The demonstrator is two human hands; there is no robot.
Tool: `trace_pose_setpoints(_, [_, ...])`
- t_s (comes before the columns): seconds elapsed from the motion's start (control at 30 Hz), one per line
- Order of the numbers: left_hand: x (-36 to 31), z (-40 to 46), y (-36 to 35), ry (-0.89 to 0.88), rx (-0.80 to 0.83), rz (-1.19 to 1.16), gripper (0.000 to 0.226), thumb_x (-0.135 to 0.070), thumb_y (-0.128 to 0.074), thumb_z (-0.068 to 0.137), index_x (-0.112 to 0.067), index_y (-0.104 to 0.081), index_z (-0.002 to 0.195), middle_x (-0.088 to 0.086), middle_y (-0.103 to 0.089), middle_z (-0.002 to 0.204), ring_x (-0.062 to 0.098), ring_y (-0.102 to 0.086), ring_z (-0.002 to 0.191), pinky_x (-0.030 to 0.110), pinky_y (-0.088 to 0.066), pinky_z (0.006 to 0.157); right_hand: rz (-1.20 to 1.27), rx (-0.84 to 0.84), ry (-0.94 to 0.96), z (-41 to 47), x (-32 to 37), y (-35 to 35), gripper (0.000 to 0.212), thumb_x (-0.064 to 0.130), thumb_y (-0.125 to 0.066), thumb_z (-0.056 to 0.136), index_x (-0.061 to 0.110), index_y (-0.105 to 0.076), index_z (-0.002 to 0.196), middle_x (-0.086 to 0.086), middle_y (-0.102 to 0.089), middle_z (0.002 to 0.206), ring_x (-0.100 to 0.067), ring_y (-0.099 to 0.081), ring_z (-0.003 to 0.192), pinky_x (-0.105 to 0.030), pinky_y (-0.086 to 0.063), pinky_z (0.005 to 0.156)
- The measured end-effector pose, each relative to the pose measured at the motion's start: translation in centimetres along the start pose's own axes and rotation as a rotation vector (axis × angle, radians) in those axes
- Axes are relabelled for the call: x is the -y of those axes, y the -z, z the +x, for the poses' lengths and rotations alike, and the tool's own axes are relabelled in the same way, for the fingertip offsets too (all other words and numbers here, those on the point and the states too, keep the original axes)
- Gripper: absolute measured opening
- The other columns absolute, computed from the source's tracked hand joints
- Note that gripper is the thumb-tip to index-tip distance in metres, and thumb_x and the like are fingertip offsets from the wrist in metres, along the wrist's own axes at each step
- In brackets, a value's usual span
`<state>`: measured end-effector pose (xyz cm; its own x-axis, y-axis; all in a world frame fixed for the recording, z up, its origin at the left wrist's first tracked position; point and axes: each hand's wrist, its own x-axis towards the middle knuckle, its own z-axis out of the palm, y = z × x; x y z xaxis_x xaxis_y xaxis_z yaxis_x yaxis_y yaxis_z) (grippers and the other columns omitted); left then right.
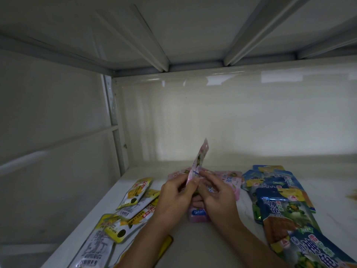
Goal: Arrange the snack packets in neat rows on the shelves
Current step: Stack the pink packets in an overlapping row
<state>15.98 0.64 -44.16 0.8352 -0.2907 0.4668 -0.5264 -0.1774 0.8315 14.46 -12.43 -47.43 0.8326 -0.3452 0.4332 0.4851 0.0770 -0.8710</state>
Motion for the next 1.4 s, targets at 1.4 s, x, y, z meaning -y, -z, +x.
trace_pose_setpoints(1.4, [-0.2,0.2,0.8,0.098,-0.173,-0.165,0.010,-0.018,-0.064,0.103,-0.012,-0.070,0.107,0.000,-0.081,0.094,0.015,-0.078,0.085,0.023,-0.059,0.065,-0.017,0.028,0.010,-0.3,0.0,-0.2,0.017,0.007,-0.057,0.105,0.009,-0.070,0.116,-0.007,-0.079,0.107,-0.027,-0.077,0.098,-0.048,-0.063,0.083])
